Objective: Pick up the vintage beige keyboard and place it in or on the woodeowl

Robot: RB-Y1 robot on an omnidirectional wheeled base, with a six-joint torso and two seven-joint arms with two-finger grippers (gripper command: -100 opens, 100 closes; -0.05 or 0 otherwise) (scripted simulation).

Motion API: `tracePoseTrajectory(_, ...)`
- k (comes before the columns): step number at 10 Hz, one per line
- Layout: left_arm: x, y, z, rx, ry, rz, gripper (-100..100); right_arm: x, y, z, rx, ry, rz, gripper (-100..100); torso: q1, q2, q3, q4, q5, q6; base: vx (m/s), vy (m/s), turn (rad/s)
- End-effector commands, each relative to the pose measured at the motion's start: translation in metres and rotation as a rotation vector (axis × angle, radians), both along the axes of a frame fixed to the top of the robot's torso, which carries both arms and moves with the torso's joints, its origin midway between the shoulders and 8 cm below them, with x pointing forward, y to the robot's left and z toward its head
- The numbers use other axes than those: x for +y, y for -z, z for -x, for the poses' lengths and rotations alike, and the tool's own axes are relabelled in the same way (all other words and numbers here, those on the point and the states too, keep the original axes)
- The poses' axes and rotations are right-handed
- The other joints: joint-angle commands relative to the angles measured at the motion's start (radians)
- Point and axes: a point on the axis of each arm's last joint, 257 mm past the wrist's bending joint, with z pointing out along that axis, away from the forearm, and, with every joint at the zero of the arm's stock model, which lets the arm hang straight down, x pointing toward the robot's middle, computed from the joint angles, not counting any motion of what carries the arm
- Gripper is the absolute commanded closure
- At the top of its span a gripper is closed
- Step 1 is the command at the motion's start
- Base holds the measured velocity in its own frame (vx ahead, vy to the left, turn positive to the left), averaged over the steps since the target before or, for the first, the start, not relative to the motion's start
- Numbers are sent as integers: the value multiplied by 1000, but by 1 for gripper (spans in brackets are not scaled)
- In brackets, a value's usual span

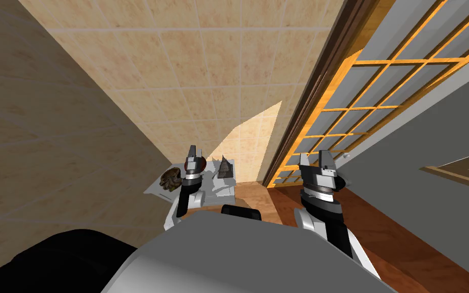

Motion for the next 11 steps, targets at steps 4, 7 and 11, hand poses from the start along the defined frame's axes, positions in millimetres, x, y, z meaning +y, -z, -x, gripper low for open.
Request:
tracePoseTrajectory(4, 12, 33, -26, 122, 35, 14, -100, 0, 0, 0, 0, 0, 0, 0, -6, 7, 4, 2, -1, 0, -90, -89, 119)
tracePoseTrajectory(7, 26, 62, -46, 221, 46, 42, -100, 0, 0, 0, 0, 0, 0, 0, -7, 2, 1, 0, -1, 0, -27, -102, 105)
tracePoseTrajectory(11, 45, 100, -69, 348, 47, 82, -100, 0, 0, 0, 0, 0, 0, 0, -8, 0, 0, 0, -2, 0, -7, -109, 83)
